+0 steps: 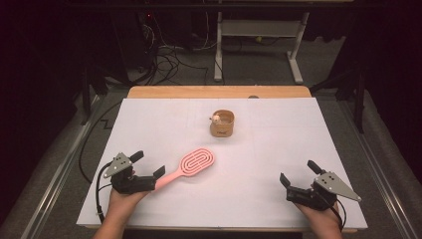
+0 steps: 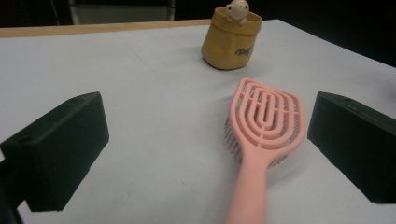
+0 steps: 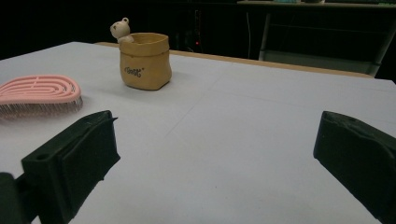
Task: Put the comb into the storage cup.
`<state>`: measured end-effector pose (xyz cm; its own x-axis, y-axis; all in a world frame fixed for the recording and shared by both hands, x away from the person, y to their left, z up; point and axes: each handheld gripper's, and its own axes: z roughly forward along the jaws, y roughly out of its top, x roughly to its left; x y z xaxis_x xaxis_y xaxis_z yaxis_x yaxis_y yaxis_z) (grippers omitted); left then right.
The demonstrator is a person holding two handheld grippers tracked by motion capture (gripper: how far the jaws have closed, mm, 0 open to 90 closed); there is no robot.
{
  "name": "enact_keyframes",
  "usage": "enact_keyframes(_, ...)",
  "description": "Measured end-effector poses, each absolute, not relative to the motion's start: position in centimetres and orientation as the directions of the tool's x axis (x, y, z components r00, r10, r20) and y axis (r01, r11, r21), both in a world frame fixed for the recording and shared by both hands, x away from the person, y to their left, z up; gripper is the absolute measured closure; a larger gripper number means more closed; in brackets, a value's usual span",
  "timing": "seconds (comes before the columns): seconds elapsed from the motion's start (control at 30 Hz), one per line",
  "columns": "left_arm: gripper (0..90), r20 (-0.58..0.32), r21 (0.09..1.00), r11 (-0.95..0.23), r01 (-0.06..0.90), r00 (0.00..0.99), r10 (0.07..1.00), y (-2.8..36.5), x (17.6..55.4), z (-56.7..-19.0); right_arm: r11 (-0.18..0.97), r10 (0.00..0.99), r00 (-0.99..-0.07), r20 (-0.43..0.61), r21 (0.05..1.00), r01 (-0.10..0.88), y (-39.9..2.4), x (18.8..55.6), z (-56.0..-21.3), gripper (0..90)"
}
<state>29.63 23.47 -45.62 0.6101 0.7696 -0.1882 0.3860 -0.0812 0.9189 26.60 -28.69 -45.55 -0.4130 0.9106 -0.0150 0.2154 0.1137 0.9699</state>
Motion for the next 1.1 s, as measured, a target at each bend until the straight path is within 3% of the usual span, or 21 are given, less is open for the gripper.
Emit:
enact_keyframes(0.13,0.0,-0.221,0.906,-0.072,0.417,0.612,0.760,23.7,29.9,-45.6,0.122,0.909,-0.415,-0.026,0.971,0.208,-28.5,26.5,-45.4,0.0)
enact_keyframes(0.57,0.0,-0.181,0.917,-0.113,0.382,0.652,0.736,22.7,30.3,-44.8,0.131,0.905,-0.424,-0.033,0.970,0.204,-28.3,26.6,-45.4,0.1)
enact_keyframes(0.73,0.0,-0.118,0.901,-0.205,0.383,0.670,0.733,21.6,30.8,-44.3,0.128,0.905,-0.424,-0.031,0.971,0.202,-28.3,26.6,-45.4,0.1)
enact_keyframes(1.1,0.0,-0.115,0.866,-0.268,0.421,0.691,0.714,20.6,32.3,-44.1,0.125,0.906,-0.423,-0.027,0.971,0.206,-28.4,26.5,-45.4,0.1)
